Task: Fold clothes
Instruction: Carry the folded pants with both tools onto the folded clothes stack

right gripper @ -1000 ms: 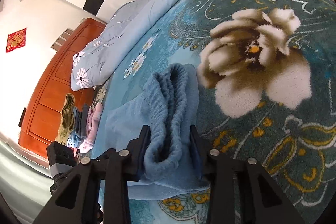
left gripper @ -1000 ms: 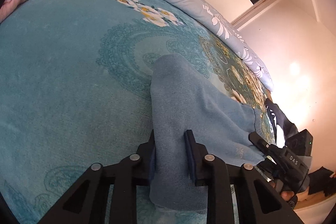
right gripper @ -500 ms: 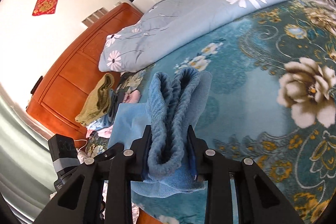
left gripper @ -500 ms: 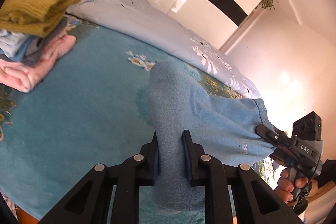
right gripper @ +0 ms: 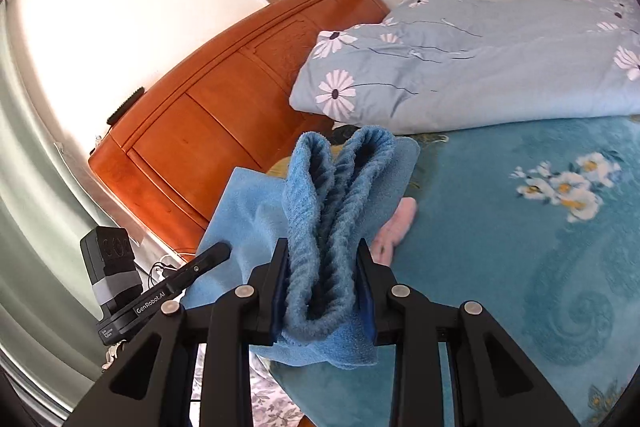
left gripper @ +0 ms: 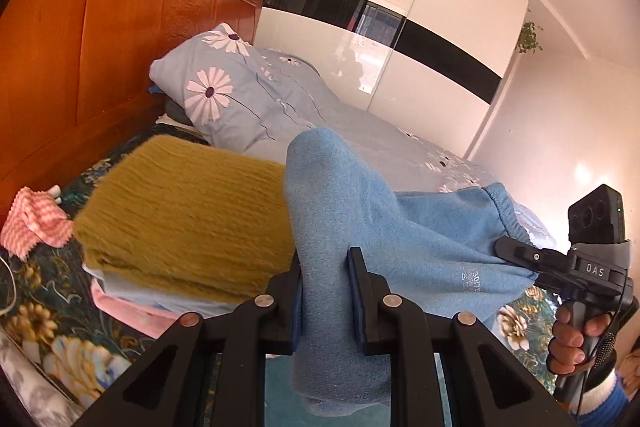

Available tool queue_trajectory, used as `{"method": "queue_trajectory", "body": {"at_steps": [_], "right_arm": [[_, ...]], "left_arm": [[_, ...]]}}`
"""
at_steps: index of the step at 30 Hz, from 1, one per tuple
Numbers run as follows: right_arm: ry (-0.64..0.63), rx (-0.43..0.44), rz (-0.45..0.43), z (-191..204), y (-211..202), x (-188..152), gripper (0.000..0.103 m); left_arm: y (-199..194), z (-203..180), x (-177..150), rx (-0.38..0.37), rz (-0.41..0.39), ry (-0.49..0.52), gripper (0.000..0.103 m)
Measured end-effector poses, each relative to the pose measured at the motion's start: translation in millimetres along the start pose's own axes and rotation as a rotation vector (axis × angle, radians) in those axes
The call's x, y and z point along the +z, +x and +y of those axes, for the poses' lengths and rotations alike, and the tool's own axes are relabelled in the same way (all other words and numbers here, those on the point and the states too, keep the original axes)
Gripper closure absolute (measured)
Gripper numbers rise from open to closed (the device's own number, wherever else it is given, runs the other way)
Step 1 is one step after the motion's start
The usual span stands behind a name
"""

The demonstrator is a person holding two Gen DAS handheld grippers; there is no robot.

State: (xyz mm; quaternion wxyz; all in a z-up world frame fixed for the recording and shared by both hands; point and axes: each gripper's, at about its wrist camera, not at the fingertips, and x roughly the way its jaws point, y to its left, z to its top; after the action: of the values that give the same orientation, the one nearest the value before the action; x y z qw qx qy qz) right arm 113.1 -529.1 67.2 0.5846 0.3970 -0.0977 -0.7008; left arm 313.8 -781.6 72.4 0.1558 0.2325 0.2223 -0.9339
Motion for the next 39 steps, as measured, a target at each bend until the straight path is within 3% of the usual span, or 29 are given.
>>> {"method": "queue_trajectory", "body": {"at_steps": [5, 10, 15, 20, 24, 28, 34, 36, 39], "right_arm": [[0.002, 0.052, 0.015, 28.1, 72.5, 34.1, 0.071], [0.035, 0.07, 0.03, 30.5, 126.4, 48.5, 0.071], [0.072, 0.072, 0.058, 19.5, 168.0, 48.3, 0.071], [0.111, 0.063, 0.098, 6.7, 207.0, 43.2, 0.071], [0.153, 0.073, 0.102, -8.0, 215.0, 32.9, 0.07], [0.15, 0.047, 0.117, -7.3, 213.3, 33.6, 0.069], [0.108, -0.013, 0.122, 2.4, 201.9, 40.9, 0.065], [0.082, -0.025, 0.114, 3.3, 193.1, 44.3, 0.064], [0.014, -0.088, 0.067, 4.8, 173.1, 54.3, 0.064]], "left_arm": [[5.0, 62.3, 46.7, 0.039, 0.007, 0.036, 0.082], [27.8, 116.2, 73.9, 0.014, 0.004, -0.024, 0.082], [55.8, 147.4, 81.6, 0.029, 0.037, -0.03, 0.081], [89.1, 181.9, 63.4, 0.071, 0.128, -0.103, 0.078], [95.2, 194.0, 54.3, 0.047, 0.112, -0.159, 0.071], [93.3, 187.7, 56.4, 0.061, 0.116, -0.148, 0.067], [73.5, 177.5, 67.3, 0.132, 0.12, -0.108, 0.058], [60.0, 174.4, 71.5, 0.167, 0.095, -0.078, 0.056], [39.0, 165.5, 80.8, 0.153, 0.033, -0.054, 0.052]]}}
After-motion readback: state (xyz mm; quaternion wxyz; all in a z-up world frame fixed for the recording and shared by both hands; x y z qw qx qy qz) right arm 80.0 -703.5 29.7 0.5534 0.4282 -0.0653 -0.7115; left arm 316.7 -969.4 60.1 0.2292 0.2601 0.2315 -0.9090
